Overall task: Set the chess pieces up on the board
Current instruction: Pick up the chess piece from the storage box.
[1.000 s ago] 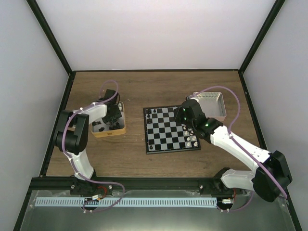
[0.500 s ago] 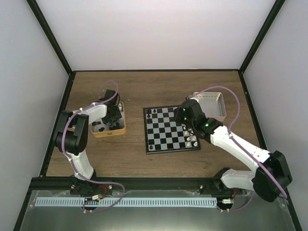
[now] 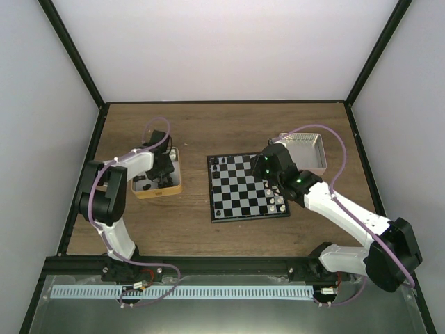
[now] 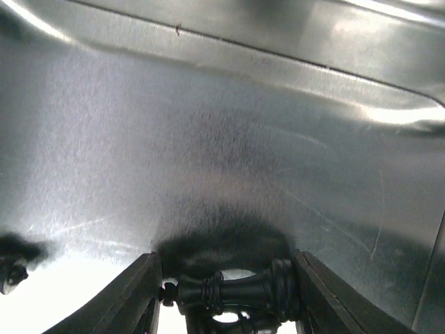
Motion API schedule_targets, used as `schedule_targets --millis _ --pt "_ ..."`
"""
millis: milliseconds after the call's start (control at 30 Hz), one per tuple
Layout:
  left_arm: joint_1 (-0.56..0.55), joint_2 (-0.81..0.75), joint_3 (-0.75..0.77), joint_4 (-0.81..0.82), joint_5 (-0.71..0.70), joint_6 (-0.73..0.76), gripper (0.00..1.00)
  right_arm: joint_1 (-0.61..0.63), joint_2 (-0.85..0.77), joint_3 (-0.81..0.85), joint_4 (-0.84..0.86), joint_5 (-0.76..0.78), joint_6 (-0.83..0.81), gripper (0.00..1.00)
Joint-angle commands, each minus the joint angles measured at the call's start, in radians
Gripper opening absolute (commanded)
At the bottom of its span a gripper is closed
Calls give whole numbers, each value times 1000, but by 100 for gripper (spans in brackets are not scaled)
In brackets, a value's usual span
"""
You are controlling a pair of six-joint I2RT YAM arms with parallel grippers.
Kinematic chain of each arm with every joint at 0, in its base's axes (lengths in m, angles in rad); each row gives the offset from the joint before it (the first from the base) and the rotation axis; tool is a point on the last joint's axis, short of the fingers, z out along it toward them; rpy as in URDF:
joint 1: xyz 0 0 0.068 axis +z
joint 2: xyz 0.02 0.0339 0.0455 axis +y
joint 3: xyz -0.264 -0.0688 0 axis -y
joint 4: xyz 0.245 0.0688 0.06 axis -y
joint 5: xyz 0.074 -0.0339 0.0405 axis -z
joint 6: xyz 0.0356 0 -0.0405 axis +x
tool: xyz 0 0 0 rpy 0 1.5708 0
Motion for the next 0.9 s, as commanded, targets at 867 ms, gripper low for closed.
schedule_targets --millis 867 --pt "-331 -368 -70 102 476 -236 52 0 -81 -305 638 -541 -180 71"
